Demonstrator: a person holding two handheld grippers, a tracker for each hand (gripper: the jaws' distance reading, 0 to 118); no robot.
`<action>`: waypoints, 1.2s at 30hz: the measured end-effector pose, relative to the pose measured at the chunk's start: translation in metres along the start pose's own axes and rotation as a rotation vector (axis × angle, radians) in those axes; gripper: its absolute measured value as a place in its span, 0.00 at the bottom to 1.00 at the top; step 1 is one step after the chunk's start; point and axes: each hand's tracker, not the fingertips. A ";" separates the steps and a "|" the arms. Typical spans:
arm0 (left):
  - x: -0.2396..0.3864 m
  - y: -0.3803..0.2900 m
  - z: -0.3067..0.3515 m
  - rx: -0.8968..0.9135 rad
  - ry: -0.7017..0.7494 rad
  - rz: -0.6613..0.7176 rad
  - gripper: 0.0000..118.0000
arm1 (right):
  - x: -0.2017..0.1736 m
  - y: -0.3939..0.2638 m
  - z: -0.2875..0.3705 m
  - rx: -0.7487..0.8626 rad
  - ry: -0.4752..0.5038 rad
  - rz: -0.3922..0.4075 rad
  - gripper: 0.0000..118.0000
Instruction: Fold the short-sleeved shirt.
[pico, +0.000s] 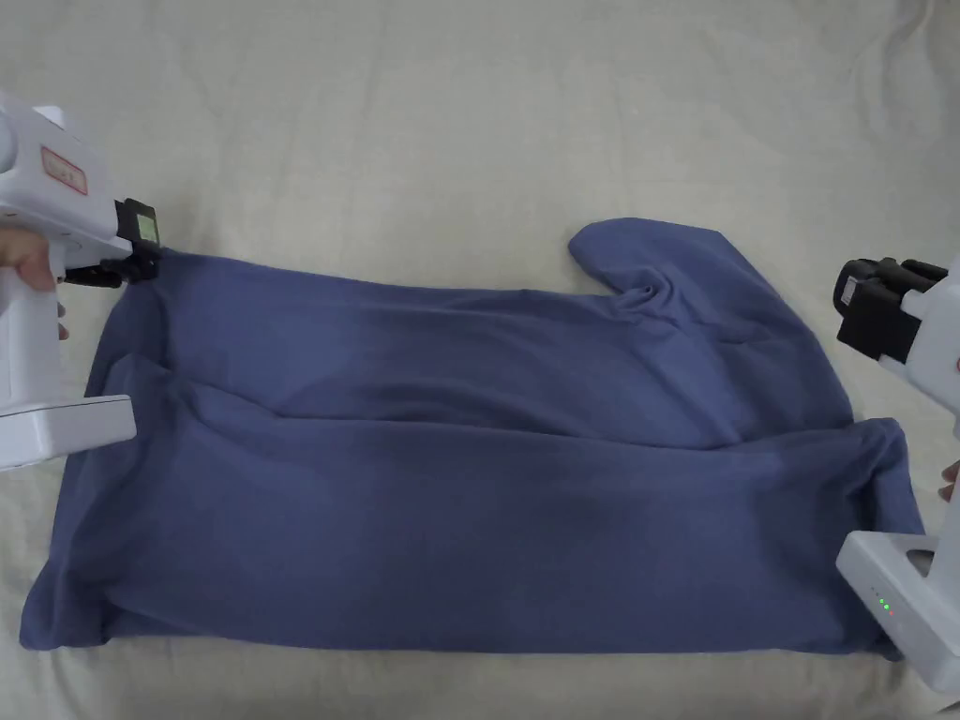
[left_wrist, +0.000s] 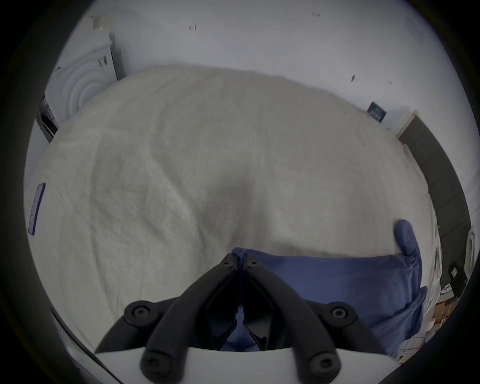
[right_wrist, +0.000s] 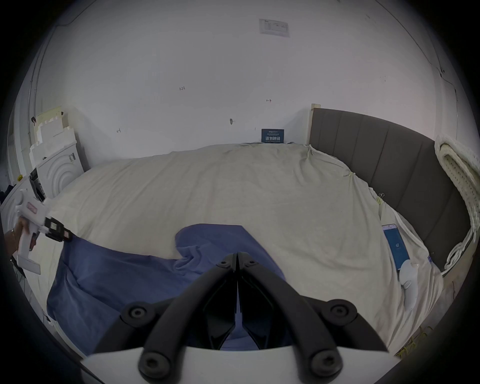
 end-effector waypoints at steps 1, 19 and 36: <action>0.000 -0.002 0.008 0.033 -0.009 0.002 0.00 | 0.006 0.006 -0.002 -0.014 -0.006 -0.001 0.00; 0.013 -0.031 0.064 0.135 -0.045 0.055 0.00 | 0.045 0.034 -0.166 -0.641 -0.057 -0.092 0.84; 0.006 -0.030 0.064 0.117 -0.029 0.087 0.00 | 0.064 0.035 -0.140 -0.514 0.016 -0.205 0.03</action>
